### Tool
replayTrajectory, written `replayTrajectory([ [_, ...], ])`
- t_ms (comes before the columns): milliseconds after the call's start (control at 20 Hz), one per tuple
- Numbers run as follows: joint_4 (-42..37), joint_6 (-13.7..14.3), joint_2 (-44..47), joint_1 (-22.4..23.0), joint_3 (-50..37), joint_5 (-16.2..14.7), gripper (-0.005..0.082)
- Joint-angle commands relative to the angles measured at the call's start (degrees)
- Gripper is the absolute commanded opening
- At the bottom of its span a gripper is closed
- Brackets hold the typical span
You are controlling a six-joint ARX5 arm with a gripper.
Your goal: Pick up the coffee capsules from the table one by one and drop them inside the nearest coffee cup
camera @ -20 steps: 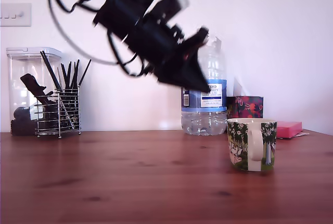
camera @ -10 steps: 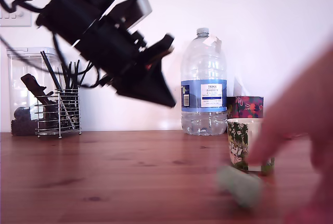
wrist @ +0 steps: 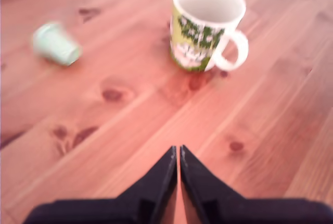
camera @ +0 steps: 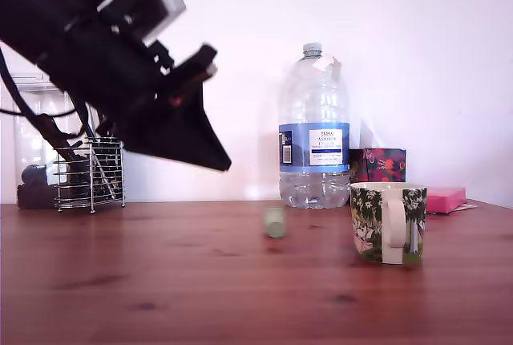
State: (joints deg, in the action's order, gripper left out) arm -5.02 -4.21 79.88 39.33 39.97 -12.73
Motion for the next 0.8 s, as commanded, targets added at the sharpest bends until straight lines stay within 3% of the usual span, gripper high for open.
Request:
replayTrajectory([
  [0,-0.9,-0.3,0.2,0.0,-1.4,0.4,-0.0023],
  [250,-0.5,1.1,0.3,-0.3,-2.7,1.8,-0.0023],
  [700,0.3,13.0,0.3,-0.2,-3.2,-0.2,0.0005],
  [750,0.2,13.3,0.3,-0.2,-3.2,-0.4,0.0010],
])
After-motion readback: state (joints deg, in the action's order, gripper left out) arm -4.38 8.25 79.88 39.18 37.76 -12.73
